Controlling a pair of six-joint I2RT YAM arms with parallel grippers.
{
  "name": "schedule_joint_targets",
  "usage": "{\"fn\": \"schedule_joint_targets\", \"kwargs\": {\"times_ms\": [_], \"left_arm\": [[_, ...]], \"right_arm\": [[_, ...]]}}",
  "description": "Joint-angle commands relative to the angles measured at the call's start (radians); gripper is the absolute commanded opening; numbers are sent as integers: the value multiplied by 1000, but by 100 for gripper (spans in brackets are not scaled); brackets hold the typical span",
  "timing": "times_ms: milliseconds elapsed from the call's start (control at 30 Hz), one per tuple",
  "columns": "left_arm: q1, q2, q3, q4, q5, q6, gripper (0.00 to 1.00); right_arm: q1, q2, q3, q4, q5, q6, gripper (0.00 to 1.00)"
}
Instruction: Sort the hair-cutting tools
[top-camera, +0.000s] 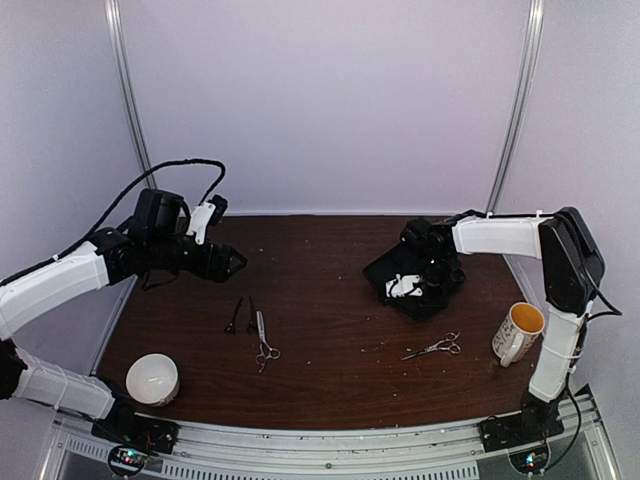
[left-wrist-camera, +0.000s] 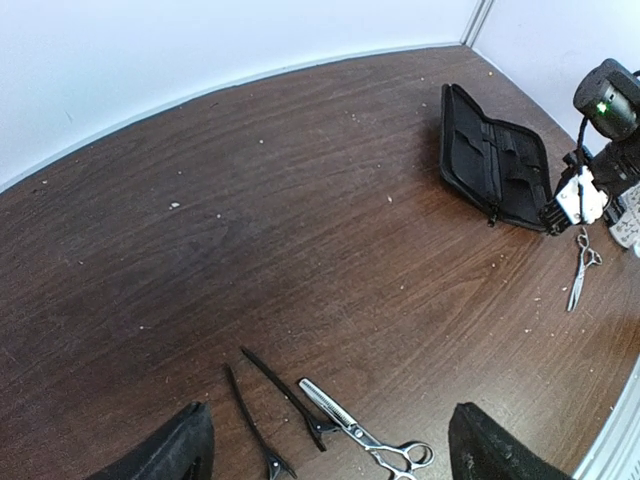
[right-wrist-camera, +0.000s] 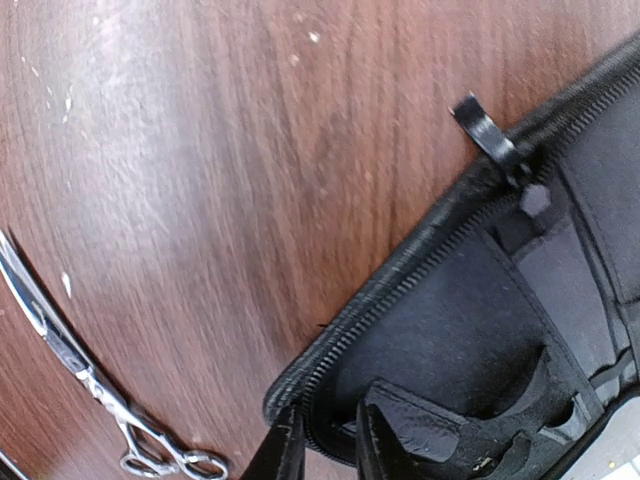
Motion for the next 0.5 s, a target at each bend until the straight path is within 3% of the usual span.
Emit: {"fn": "schedule_joint_targets", "kwargs": {"times_ms": [0,267,467], "left_arm": [[-4,-35,-9,33,-26,8,85],[-5,-74,-35,28,-43,5,85],[-5,-94,-56,35,-54,1,85]], "right_arm": [[31,3,-19,37,21,-2,17],[46,15,-9,20,-23,13,1],[111,25,37,42,-71,42,0]]}}
